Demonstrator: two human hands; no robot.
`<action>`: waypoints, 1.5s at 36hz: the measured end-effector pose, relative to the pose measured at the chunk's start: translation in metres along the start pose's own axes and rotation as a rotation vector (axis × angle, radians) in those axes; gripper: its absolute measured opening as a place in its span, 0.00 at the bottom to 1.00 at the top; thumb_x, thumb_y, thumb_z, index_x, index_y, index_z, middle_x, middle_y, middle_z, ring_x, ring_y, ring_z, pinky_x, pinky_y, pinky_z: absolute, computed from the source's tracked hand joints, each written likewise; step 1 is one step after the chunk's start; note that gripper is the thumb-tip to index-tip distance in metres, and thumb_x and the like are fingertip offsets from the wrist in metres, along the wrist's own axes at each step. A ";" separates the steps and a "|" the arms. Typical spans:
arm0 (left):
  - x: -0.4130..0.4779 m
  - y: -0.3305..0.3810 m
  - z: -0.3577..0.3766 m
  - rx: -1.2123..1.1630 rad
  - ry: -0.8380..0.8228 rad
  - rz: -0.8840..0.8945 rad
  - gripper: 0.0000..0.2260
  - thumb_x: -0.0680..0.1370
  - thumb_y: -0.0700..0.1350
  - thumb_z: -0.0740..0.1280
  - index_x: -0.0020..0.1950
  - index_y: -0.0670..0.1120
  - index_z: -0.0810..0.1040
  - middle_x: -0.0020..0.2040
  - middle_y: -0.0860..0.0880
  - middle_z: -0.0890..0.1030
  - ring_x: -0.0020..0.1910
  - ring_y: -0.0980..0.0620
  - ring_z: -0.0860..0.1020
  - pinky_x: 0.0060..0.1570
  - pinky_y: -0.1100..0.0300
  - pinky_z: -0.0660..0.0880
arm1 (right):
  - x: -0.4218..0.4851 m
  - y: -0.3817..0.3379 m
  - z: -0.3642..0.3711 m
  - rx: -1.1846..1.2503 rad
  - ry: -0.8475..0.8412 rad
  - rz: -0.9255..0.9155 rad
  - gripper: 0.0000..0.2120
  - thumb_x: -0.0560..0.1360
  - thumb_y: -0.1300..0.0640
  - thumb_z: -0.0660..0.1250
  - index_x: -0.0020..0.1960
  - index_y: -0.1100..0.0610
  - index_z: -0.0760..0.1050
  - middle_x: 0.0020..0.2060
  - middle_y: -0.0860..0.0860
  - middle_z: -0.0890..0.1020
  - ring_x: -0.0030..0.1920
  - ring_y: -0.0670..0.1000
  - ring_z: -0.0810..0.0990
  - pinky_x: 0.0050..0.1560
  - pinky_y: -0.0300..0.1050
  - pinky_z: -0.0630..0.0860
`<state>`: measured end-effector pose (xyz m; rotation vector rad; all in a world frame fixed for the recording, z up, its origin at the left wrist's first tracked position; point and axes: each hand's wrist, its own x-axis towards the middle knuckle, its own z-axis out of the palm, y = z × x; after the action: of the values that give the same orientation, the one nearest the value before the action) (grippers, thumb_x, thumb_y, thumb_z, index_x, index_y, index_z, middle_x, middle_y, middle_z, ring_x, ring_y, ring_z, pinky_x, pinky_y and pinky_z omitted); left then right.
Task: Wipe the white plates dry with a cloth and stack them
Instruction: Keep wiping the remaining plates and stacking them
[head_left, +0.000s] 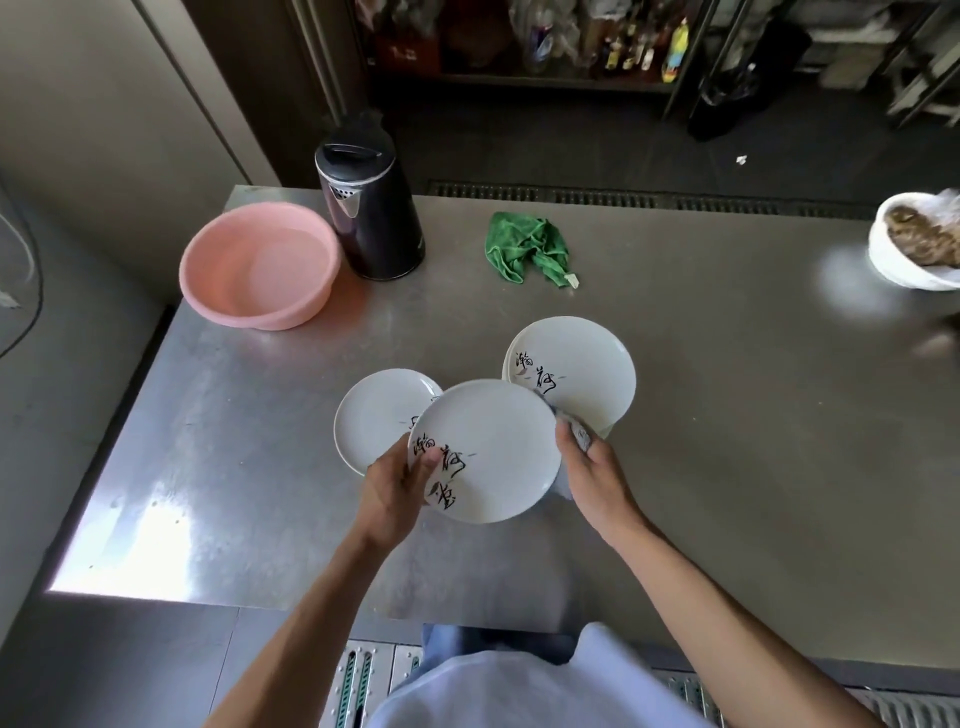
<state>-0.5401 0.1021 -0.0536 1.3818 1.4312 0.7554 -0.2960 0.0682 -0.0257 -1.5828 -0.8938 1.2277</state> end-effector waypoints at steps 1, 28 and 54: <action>0.002 0.005 0.004 -0.031 0.004 -0.010 0.10 0.81 0.56 0.66 0.52 0.50 0.79 0.45 0.47 0.85 0.48 0.43 0.84 0.42 0.40 0.83 | 0.002 -0.003 -0.001 -0.031 0.004 -0.023 0.12 0.82 0.49 0.58 0.58 0.37 0.79 0.56 0.37 0.83 0.60 0.36 0.78 0.56 0.26 0.71; 0.089 0.068 0.114 -0.313 0.100 -0.293 0.08 0.82 0.49 0.68 0.57 0.47 0.75 0.55 0.40 0.82 0.48 0.43 0.84 0.32 0.53 0.83 | -0.016 0.034 -0.035 -0.183 0.024 0.054 0.12 0.80 0.58 0.64 0.55 0.42 0.80 0.49 0.38 0.85 0.51 0.38 0.82 0.50 0.31 0.74; 0.089 0.067 0.116 0.184 -0.171 -0.345 0.31 0.80 0.48 0.62 0.82 0.60 0.55 0.67 0.42 0.78 0.56 0.39 0.81 0.34 0.44 0.84 | 0.006 0.018 -0.018 -0.240 -0.148 0.143 0.15 0.79 0.58 0.62 0.62 0.47 0.78 0.57 0.39 0.83 0.59 0.39 0.79 0.65 0.44 0.74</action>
<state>-0.3984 0.1775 -0.0507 1.2551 1.5766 0.2827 -0.2774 0.0636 -0.0433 -1.7886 -1.0695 1.3941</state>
